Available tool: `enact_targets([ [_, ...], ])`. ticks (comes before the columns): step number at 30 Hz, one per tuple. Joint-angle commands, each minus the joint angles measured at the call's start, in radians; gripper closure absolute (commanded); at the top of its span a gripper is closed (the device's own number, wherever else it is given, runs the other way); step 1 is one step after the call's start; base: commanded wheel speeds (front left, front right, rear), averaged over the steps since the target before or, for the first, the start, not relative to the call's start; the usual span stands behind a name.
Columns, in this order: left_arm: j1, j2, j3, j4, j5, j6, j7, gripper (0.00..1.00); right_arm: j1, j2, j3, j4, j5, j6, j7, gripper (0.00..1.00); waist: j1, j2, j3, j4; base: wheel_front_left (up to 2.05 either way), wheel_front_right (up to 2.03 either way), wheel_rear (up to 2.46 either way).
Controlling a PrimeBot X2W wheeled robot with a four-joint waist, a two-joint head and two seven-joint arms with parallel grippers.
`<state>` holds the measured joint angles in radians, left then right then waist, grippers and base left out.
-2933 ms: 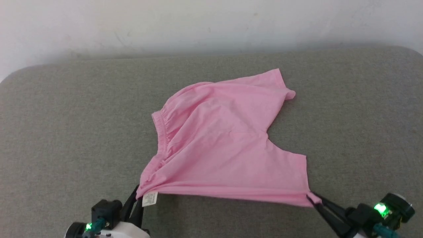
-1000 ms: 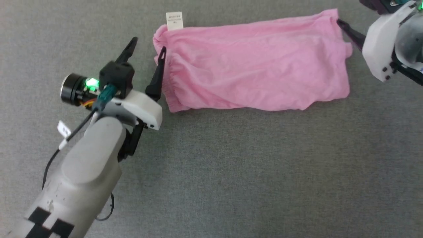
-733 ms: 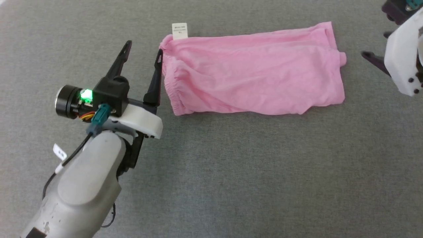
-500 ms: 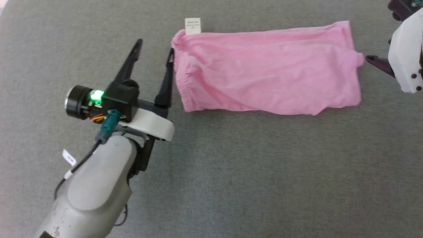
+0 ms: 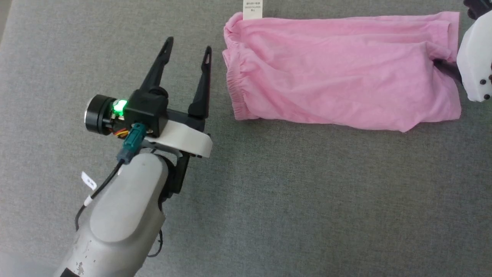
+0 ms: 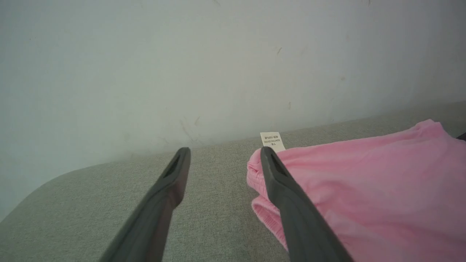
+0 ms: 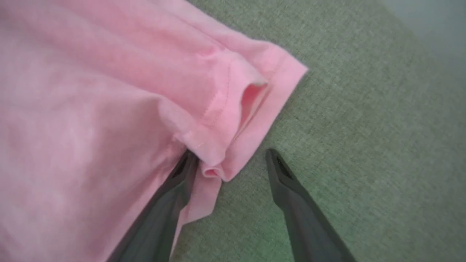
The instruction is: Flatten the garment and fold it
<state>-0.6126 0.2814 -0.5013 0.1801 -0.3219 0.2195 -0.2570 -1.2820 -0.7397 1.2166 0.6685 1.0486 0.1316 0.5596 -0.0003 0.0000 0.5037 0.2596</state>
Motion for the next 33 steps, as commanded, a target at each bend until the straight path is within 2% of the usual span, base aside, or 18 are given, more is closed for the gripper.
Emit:
enact_targets([
  [1, 0.018, -0.004, 0.016, 0.009, 0.012, -0.009, -0.005, 0.0, 0.097, 0.04, 0.045, 0.008, 0.002, -0.001, 0.005, 0.52, 0.0003, 0.0, -0.001, -0.008, 0.0, 0.0, 0.0],
  [2, 0.019, -0.003, 0.022, 0.015, 0.014, -0.014, -0.005, 0.0, 0.095, 0.04, 0.045, 0.003, -0.001, -0.001, -0.008, 1.0, 0.0003, 0.0, -0.006, -0.014, 0.0, 0.0, 0.0],
  [9, -0.011, 0.033, 0.061, 0.038, 0.029, -0.055, -0.005, 0.0, 0.091, 0.032, 0.033, -0.001, -0.002, -0.001, -0.139, 1.0, 0.0003, 0.0, -0.084, -0.048, 0.0, 0.0, 0.0],
  [13, -0.066, 0.068, 0.06, 0.066, 0.013, -0.111, 0.039, 0.0, 0.107, 0.015, 0.039, -0.045, -0.008, -0.001, -0.198, 1.0, 0.0003, 0.0, -0.135, -0.062, 0.0, 0.0, 0.0],
  [19, -0.162, 0.102, 0.009, 0.112, -0.073, -0.269, 0.282, 0.0, 0.133, -0.008, 0.048, -0.094, -0.018, -0.001, -0.24, 1.0, 0.0003, 0.0, -0.179, -0.083, 0.0, 0.0, 0.0],
  [22, -0.211, 0.11, -0.031, 0.142, -0.122, -0.319, 0.422, 0.0, 0.141, -0.008, 0.05, -0.101, -0.02, -0.001, -0.252, 1.0, 0.0003, 0.0, -0.182, -0.092, 0.0, 0.0, 0.0],
  [28, -0.276, 0.128, -0.15, 0.206, -0.23, -0.348, 0.679, 0.0, 0.146, 0.018, 0.053, -0.096, -0.026, -0.001, -0.276, 1.0, 0.0003, 0.0, -0.169, -0.116, 0.0, 0.0, 0.0],
  [33, -0.311, 0.149, -0.28, 0.228, -0.311, -0.35, 0.792, 0.0, 0.137, 0.046, 0.055, -0.085, -0.034, -0.001, -0.286, 1.0, 0.0003, 0.0, -0.143, -0.138, 0.0, 0.0, 0.0],
])
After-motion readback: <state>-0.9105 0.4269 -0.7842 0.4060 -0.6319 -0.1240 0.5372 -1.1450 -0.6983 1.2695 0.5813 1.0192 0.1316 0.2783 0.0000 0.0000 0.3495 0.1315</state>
